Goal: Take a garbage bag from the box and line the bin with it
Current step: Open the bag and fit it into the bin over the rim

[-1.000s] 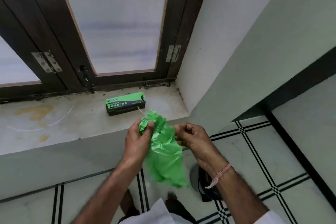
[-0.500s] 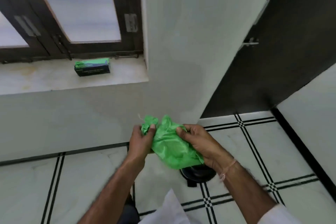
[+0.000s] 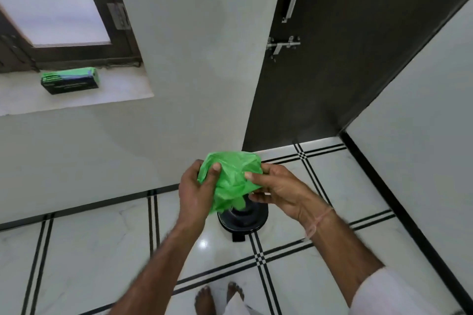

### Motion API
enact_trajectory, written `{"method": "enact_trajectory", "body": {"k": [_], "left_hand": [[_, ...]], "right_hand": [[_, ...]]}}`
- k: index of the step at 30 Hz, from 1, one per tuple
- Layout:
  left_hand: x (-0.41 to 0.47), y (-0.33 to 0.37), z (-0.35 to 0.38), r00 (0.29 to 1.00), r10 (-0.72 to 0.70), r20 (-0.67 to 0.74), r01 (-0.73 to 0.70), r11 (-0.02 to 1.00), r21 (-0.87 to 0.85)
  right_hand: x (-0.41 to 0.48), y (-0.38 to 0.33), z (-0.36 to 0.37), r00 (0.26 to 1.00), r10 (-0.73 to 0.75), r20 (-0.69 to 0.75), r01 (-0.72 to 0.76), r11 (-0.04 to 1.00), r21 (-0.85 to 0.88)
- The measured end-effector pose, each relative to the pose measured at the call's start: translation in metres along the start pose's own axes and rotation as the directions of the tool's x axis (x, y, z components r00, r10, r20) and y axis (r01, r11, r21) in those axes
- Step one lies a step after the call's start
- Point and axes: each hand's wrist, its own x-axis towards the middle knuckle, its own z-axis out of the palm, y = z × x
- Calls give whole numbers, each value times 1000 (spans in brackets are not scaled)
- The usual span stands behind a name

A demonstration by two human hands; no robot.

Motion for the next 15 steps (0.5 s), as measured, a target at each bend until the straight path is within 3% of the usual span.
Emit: {"method": "enact_trajectory", "body": {"k": [3, 6, 12, 15], "left_hand": [[-11, -1, 20, 1000, 22, -8, -22, 999, 38], [-24, -1, 37, 999, -46, 29, 47, 998, -43], [-28, 0, 59, 954, -282, 106, 298, 935, -195], [-31, 5, 80, 949, -260, 179, 273, 961, -53]], "right_hand": [[-4, 9, -10, 987, 8, -159, 24, 981, 194], [-9, 15, -23, 971, 7, -238, 68, 950, 304], [-8, 9, -47, 956, -121, -266, 172, 969, 177], [-7, 0, -65, 958, -208, -199, 225, 972, 66]]}}
